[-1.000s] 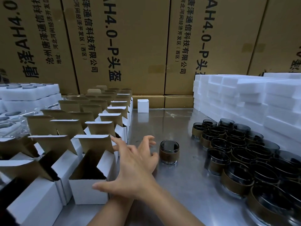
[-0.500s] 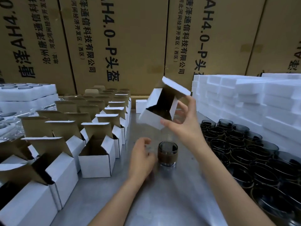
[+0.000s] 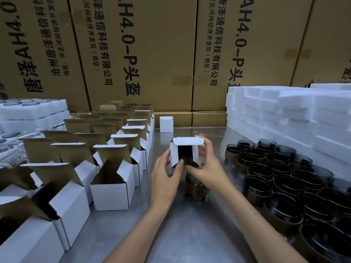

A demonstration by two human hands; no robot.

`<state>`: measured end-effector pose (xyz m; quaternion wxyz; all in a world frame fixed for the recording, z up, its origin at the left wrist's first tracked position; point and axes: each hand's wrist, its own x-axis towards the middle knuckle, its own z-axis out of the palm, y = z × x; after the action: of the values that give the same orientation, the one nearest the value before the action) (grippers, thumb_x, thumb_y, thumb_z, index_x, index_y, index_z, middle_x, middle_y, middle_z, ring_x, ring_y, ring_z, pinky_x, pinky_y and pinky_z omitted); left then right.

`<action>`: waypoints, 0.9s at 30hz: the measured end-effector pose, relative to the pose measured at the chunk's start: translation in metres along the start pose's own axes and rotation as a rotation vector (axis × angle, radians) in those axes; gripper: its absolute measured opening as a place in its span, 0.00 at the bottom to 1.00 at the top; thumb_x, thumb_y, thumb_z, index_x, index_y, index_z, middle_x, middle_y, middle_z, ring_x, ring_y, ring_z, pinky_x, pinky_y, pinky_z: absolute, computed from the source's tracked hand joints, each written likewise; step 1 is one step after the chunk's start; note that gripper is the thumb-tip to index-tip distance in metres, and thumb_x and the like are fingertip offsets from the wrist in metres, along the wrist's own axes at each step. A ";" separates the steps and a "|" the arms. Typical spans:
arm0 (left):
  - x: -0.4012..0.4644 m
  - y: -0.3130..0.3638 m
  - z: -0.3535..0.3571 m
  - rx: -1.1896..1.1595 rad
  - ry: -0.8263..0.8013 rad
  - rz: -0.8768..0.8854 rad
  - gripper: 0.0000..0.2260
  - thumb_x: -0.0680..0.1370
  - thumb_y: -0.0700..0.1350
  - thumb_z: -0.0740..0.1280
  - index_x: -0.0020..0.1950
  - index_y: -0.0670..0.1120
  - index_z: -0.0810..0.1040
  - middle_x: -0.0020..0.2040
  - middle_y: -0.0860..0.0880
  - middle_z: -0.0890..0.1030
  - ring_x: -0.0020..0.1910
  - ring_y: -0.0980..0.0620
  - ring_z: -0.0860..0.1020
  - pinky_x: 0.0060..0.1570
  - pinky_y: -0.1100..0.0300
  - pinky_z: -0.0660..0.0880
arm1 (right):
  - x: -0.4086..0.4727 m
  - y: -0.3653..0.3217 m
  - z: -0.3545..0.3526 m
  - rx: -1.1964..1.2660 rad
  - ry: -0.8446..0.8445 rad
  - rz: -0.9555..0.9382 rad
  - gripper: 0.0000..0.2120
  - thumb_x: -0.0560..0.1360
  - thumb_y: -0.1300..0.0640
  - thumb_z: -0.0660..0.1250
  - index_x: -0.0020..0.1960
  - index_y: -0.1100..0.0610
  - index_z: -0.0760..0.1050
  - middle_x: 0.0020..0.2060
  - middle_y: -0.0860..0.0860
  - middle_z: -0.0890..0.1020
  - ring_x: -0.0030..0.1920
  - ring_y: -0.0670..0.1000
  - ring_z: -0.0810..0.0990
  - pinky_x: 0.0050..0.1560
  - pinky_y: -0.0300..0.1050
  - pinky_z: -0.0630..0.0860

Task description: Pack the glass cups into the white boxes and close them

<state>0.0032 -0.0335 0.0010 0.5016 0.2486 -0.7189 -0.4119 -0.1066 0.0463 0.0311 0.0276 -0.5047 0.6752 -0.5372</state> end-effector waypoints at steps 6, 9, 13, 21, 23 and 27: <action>0.000 0.000 0.000 0.036 0.067 -0.043 0.13 0.81 0.54 0.57 0.55 0.51 0.78 0.48 0.55 0.79 0.47 0.66 0.75 0.42 0.76 0.68 | -0.002 0.004 0.003 0.084 0.121 0.149 0.21 0.79 0.48 0.58 0.69 0.36 0.57 0.59 0.37 0.71 0.59 0.46 0.73 0.61 0.47 0.68; 0.001 -0.001 -0.003 0.031 0.061 -0.087 0.12 0.82 0.52 0.55 0.54 0.51 0.77 0.46 0.56 0.78 0.44 0.67 0.74 0.38 0.76 0.67 | -0.002 0.006 -0.004 0.168 0.187 0.239 0.14 0.81 0.54 0.52 0.65 0.42 0.62 0.53 0.44 0.74 0.55 0.49 0.74 0.58 0.50 0.70; 0.003 -0.005 -0.004 0.023 0.016 -0.113 0.16 0.83 0.52 0.54 0.68 0.51 0.71 0.58 0.56 0.76 0.55 0.61 0.73 0.50 0.68 0.67 | -0.004 0.005 -0.008 0.123 0.129 0.198 0.12 0.81 0.59 0.51 0.54 0.44 0.68 0.47 0.43 0.75 0.48 0.44 0.74 0.54 0.52 0.73; 0.002 -0.007 -0.004 0.067 -0.001 -0.096 0.14 0.82 0.52 0.54 0.63 0.51 0.74 0.53 0.56 0.78 0.49 0.68 0.73 0.42 0.78 0.66 | 0.003 0.013 -0.016 0.053 0.029 0.238 0.22 0.78 0.61 0.53 0.67 0.46 0.72 0.67 0.43 0.72 0.68 0.44 0.68 0.70 0.47 0.65; 0.001 -0.006 -0.004 0.071 -0.010 -0.088 0.12 0.82 0.51 0.54 0.60 0.52 0.74 0.48 0.59 0.77 0.46 0.75 0.71 0.39 0.81 0.66 | 0.005 0.014 -0.017 0.037 0.035 0.251 0.21 0.78 0.60 0.54 0.65 0.47 0.75 0.66 0.44 0.75 0.68 0.45 0.68 0.68 0.44 0.65; 0.002 -0.008 -0.004 0.058 -0.034 -0.099 0.09 0.82 0.51 0.54 0.59 0.54 0.72 0.47 0.62 0.75 0.45 0.76 0.71 0.38 0.80 0.67 | 0.007 0.015 -0.016 -0.069 0.035 0.284 0.18 0.79 0.55 0.54 0.64 0.44 0.75 0.66 0.44 0.75 0.67 0.47 0.69 0.66 0.46 0.66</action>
<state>0.0059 -0.0410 -0.0038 0.4607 0.2912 -0.7259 -0.4195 -0.1291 0.0513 0.0307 0.0741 -0.3955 0.7581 -0.5132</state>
